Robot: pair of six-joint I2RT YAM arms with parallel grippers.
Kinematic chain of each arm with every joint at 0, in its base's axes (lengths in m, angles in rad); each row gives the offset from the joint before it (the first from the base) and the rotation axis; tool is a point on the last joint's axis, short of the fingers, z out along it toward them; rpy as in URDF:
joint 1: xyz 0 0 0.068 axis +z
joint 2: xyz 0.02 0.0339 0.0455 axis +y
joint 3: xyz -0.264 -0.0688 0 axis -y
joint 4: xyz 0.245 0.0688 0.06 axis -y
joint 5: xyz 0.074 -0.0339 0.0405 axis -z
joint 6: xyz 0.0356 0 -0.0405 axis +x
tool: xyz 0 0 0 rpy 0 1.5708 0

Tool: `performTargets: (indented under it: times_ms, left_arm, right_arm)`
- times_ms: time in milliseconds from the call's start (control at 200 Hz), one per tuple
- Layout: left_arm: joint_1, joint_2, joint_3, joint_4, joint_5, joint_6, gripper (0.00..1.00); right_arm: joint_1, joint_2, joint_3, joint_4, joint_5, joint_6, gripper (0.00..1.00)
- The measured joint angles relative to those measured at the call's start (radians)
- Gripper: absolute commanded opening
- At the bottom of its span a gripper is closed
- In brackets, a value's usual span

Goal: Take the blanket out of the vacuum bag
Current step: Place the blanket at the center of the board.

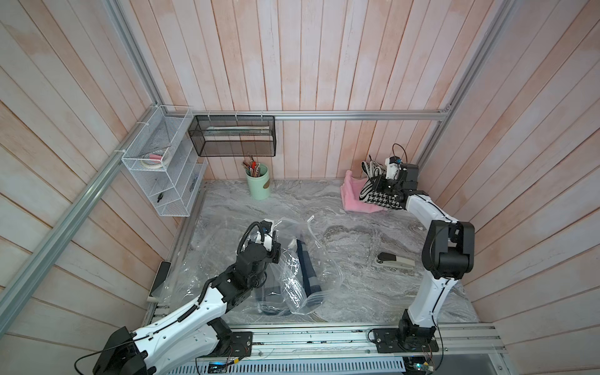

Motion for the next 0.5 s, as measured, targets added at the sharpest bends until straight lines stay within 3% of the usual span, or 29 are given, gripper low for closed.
performTargets:
  times_ms: [220,340,360,380,500]
  left_arm:
    - [0.004,-0.007,-0.016,0.009,0.002,-0.011,0.00]
    - [0.004,-0.020,-0.026,0.008,0.002,-0.024,0.00]
    - [0.004,-0.021,-0.027,0.008,0.002,-0.024,0.00]
    - [0.004,-0.023,-0.027,0.009,0.002,-0.027,0.00]
    - [0.004,-0.023,-0.028,0.008,0.002,-0.035,0.00]
  right_arm:
    - [0.035,0.118,0.159,-0.040,-0.084,-0.029,0.01]
    - [0.054,0.230,0.242,-0.043,-0.212,-0.055,0.52]
    - [0.058,0.249,0.257,-0.050,-0.235,-0.064,0.81]
    - [0.063,0.271,0.269,-0.052,-0.254,-0.069,0.95]
    - [0.091,0.344,0.286,-0.091,-0.318,-0.110,0.98]
